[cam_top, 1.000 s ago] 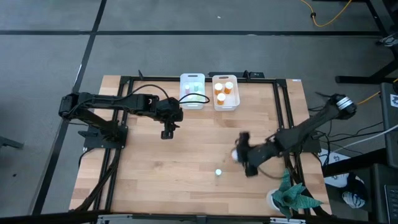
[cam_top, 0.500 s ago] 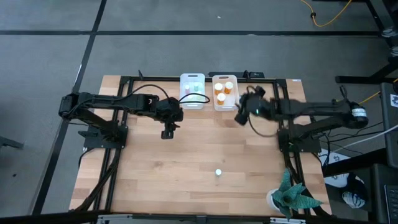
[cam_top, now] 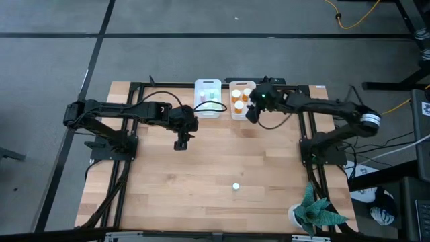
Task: Pick and place medicine bottles into bin by pill shape (circle, oval)
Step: Put the orange capsule bottle into the white right bin, then put the blue tablet bottle into the white left bin
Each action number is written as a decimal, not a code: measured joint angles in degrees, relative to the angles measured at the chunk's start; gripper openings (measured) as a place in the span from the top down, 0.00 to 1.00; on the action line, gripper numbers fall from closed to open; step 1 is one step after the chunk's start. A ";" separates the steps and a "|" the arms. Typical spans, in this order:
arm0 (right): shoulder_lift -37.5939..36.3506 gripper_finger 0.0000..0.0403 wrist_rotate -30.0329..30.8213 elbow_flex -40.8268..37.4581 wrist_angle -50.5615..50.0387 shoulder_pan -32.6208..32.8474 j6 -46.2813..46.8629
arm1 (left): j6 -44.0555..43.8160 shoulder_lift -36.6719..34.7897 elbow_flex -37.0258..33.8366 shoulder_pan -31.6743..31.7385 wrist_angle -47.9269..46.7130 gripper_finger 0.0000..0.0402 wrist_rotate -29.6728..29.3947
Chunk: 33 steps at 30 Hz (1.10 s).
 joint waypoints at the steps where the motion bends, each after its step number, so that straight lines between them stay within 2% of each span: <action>1: 1.41 0.49 0.73 0.00 0.15 -0.61 -0.05 | 0.02 0.00 0.00 -0.02 -0.02 0.57 0.01; 4: 5.30 0.49 0.80 0.00 1.95 -2.07 -0.07 | 0.02 0.00 0.00 -0.02 0.00 0.57 0.01; 9: 10.21 0.49 -3.45 0.00 6.48 -3.41 -1.39 | 0.04 0.00 0.00 0.00 0.04 0.57 0.01; 16: 14.01 0.49 -3.40 0.00 8.17 -4.64 -0.74 | 0.02 0.00 0.00 -0.02 0.06 0.57 0.01; 23: 14.84 0.43 -3.40 0.00 8.52 -4.75 -0.77 | 0.02 0.00 0.00 -0.01 0.05 0.57 0.01; 33: 11.11 0.38 -3.38 0.00 8.16 -4.75 -0.94 | -0.11 0.00 0.00 0.01 0.04 0.57 0.01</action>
